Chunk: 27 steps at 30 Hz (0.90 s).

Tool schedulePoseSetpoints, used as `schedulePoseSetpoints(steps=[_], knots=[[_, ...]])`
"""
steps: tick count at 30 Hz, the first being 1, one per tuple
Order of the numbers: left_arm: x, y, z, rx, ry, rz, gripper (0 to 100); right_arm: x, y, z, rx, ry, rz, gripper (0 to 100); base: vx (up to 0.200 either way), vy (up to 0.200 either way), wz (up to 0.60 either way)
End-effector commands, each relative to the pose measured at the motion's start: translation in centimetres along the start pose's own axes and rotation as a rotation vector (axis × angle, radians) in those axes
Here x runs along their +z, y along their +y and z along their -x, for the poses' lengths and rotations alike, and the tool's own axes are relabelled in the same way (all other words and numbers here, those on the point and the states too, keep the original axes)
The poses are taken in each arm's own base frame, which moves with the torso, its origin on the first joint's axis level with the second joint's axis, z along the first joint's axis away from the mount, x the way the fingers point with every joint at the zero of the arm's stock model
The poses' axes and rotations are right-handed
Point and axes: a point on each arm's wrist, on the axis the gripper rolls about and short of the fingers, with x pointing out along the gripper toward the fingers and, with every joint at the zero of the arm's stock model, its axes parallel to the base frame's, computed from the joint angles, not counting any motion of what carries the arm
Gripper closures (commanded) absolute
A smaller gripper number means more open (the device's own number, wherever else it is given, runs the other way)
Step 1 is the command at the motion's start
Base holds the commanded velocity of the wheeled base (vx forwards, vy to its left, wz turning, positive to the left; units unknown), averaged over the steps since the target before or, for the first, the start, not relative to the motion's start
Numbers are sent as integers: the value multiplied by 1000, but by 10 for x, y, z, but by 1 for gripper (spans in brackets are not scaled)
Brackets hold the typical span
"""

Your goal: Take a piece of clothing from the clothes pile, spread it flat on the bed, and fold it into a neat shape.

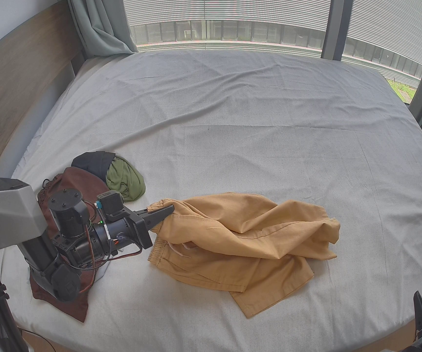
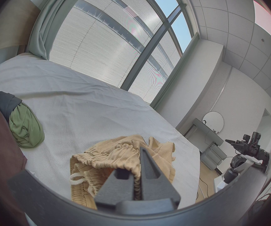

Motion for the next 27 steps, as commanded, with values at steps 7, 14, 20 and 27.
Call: schedulePoseSetpoints(steps=[7, 14, 20, 27], knots=[[5, 8, 0, 16, -24, -47, 100, -4, 0, 0, -1, 3, 1, 0, 0, 0, 0], [9, 18, 5, 50, -37, -87, 100, -4, 0, 0, 0, 2, 4, 0, 0, 0, 0], [2, 29, 7, 81, -18, -81, 100, -4, 0, 0, 2, 0, 4, 0, 0, 0, 0], [-3, 39, 5, 99, -9, -105, 100, -4, 0, 0, 2, 0, 6, 0, 0, 0, 0]])
